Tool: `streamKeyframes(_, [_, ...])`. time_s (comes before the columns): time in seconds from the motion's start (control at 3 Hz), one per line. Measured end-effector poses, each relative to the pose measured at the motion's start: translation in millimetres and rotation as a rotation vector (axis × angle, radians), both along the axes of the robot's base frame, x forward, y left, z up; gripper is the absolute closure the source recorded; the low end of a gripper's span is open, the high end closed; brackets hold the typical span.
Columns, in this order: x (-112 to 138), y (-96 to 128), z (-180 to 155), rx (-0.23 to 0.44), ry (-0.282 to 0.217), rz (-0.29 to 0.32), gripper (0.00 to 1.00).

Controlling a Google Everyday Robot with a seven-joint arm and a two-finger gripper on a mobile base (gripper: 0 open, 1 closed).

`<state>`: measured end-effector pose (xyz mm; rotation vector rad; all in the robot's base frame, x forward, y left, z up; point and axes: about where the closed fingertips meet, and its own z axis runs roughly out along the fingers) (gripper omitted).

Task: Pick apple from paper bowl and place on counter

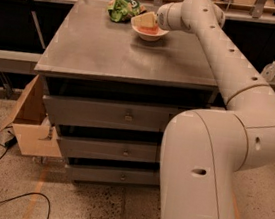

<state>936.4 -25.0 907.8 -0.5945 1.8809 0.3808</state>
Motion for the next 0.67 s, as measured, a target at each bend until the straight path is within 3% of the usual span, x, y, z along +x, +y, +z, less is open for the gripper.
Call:
streamKeyframes(0.33, [3, 7, -6, -0.001, 0.015, 0.011, 0.27])
streamKeyframes(0.67, [6, 14, -17, -0.002, 0.039, 0.021, 0.3])
